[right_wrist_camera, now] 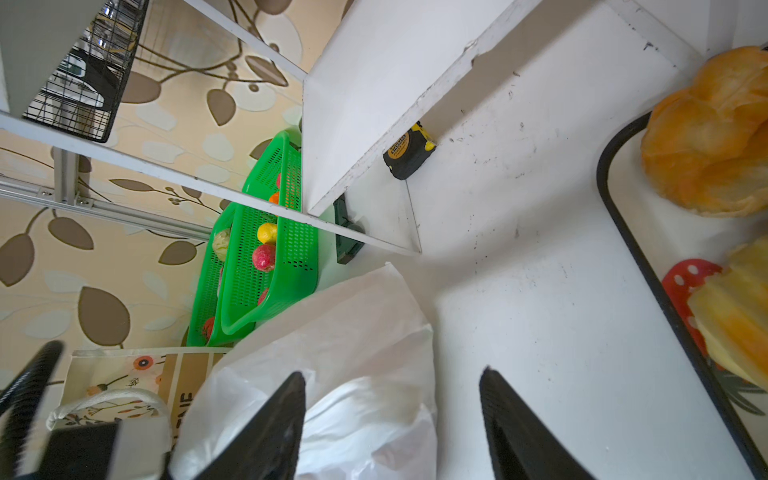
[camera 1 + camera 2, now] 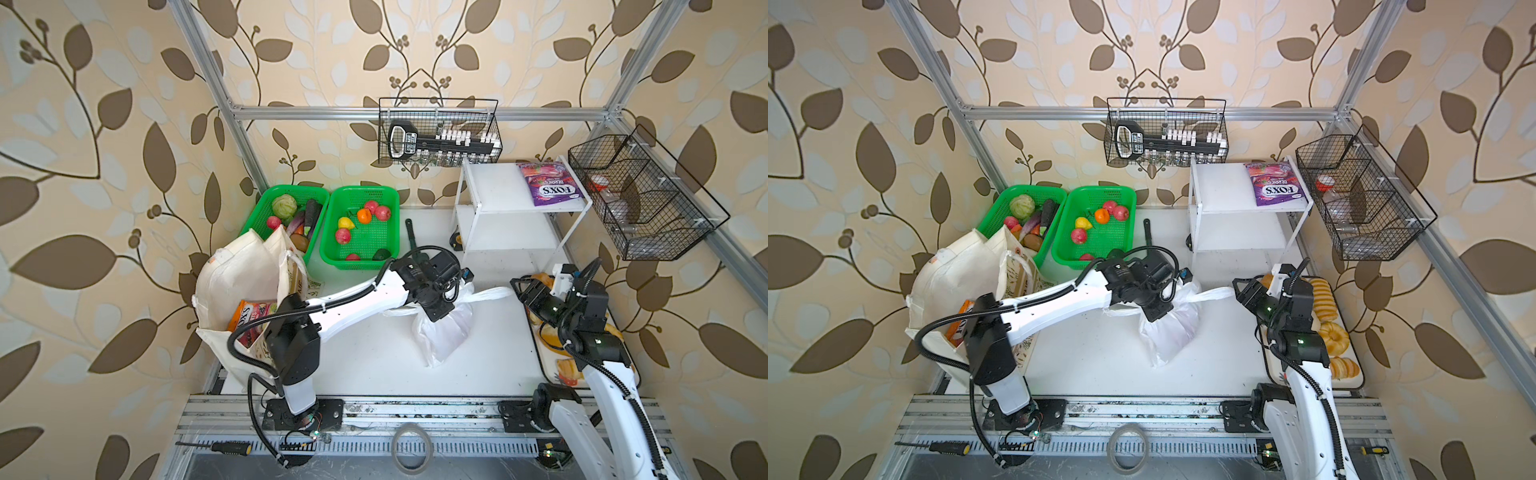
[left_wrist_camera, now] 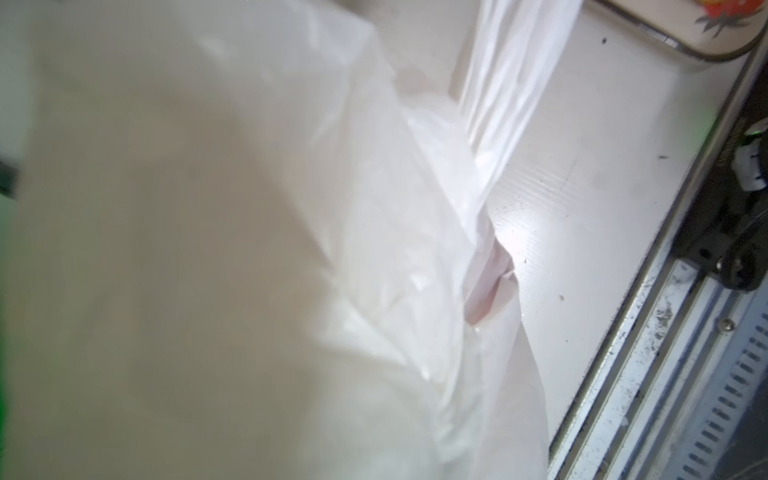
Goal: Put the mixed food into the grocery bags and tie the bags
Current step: 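Lift the white bag with the left gripper and carry it toward the cloth tote, then lower the white bag into the floral cloth tote with the left gripper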
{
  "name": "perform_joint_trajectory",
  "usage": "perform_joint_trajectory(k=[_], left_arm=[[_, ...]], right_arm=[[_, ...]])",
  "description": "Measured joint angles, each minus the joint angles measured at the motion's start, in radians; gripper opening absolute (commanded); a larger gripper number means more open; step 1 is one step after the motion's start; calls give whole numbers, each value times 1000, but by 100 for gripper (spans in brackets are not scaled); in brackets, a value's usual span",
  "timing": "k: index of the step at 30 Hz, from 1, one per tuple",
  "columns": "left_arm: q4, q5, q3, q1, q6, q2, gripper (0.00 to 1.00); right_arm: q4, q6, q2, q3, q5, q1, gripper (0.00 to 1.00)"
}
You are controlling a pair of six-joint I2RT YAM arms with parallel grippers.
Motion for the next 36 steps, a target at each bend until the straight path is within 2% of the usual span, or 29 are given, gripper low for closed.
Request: perform_joint_trajectory(k=[3, 8, 11, 15, 19, 24, 26, 28, 36], left_arm=[[5, -52, -37, 0, -10, -153, 0], [11, -215, -45, 5, -12, -414, 0], [3, -298, -37, 63, -10, -539, 0], [-38, -394, 24, 310, 12, -617, 0], [-83, -454, 101, 580, 38, -614, 0], [-109, -572, 165, 810, 34, -581, 0], [-109, -605, 165, 876, 33, -595, 0], [-109, -636, 165, 906, 32, -626, 0], [-131, -754, 142, 906, 42, -716, 0]], right_arm=[[14, 11, 0, 0, -9, 0, 67], [35, 27, 0, 0, -21, 0, 65], [26, 22, 0, 5, 1, 19, 65], [-6, -24, -2, 54, 99, 134, 65], [3, -69, -7, 126, 195, 279, 65], [38, -92, 28, 156, 254, 377, 65], [43, -93, 58, 156, 260, 393, 65], [47, -92, 86, 156, 260, 400, 65], [85, -92, 137, 156, 255, 402, 65]])
